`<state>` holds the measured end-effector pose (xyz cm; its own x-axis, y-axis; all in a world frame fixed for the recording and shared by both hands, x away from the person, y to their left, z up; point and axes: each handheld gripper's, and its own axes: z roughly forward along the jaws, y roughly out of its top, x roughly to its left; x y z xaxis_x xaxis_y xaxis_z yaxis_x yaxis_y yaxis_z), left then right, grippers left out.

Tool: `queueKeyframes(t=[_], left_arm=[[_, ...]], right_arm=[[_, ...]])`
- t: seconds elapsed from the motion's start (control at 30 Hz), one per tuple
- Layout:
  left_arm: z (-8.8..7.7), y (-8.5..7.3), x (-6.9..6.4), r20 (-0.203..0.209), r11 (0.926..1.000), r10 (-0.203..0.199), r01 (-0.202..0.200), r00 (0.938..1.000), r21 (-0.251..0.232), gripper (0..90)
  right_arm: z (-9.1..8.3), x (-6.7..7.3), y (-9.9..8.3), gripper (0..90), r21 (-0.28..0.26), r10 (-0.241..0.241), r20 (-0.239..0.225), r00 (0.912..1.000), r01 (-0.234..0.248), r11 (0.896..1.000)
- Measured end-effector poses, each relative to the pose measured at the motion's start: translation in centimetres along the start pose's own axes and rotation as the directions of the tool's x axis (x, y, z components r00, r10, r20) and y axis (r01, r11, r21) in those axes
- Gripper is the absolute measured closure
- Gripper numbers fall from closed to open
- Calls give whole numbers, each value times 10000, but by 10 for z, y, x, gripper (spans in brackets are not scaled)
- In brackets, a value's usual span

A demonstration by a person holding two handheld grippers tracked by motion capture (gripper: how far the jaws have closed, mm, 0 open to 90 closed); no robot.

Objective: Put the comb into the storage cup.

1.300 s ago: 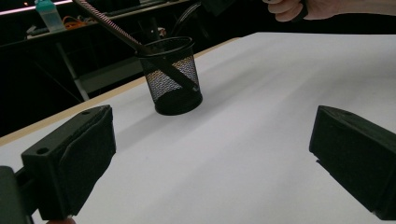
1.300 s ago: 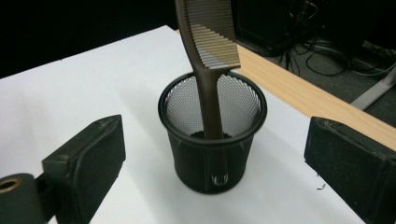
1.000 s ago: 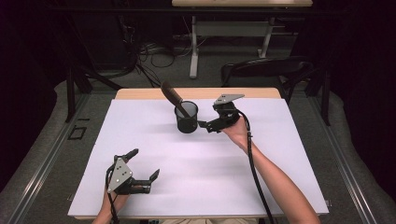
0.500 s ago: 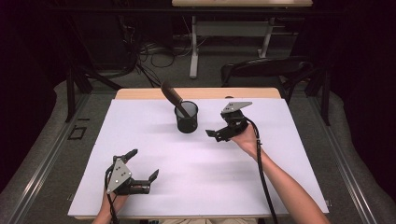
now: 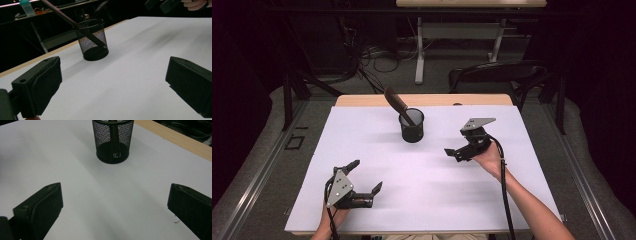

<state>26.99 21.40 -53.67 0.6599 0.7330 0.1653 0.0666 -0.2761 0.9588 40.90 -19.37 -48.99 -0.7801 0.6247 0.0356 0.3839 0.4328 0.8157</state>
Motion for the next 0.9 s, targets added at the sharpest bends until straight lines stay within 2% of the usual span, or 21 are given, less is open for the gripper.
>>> queueKeyframes(t=[0.3, 0.5, 0.9], left_arm=[[0, 0, 0, -4, 10000, -5, 5, 10000, 9, 6], [0, 0, 0, 23, 10000, 12, -13, 10000, 32, 6], [1, 0, -1, 23, 10000, -17, 17, 10000, 27, 6]], right_arm=[[-14, 5, -12, 0, 137, 10, 94, 10000, -11, 9999], [-21, 11, -20, 0, 469, -89, 85, 9999, 85, 9989], [-37, 21, -39, 0, 578, -57, 140, 9999, 49, 9983]])
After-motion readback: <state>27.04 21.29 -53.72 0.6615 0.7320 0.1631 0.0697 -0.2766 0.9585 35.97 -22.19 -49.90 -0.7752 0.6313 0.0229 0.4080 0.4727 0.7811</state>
